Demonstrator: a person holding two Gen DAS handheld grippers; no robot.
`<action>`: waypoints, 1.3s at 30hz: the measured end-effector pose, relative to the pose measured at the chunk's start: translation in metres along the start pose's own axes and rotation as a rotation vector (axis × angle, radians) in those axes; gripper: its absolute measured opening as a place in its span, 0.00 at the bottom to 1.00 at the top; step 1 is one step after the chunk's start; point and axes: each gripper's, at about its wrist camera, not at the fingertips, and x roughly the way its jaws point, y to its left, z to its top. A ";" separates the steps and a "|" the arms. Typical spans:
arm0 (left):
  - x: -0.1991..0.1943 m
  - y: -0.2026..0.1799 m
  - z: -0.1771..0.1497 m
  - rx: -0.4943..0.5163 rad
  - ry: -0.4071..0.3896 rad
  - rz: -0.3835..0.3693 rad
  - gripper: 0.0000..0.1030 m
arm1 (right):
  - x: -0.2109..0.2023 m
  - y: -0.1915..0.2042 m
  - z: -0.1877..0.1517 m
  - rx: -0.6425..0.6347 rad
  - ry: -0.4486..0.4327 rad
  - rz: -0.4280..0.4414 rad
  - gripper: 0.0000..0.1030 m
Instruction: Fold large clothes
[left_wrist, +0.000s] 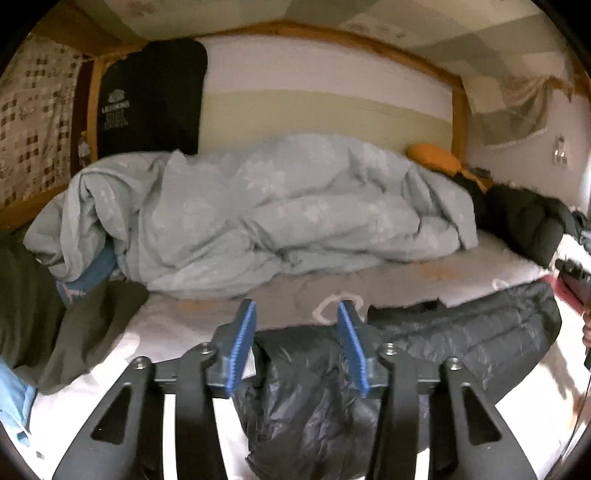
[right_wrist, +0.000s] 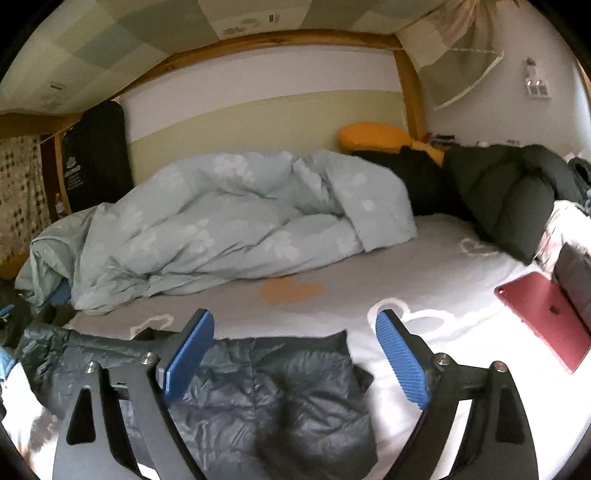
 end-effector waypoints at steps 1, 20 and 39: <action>0.005 0.000 -0.001 -0.005 0.029 0.004 0.37 | 0.003 0.000 0.000 0.008 0.024 0.022 0.87; 0.126 0.030 -0.081 -0.100 0.303 0.083 0.46 | 0.143 -0.034 -0.057 0.075 0.377 0.020 0.50; 0.142 0.036 -0.092 -0.175 0.350 0.078 0.53 | 0.163 -0.029 -0.072 0.030 0.407 -0.035 0.52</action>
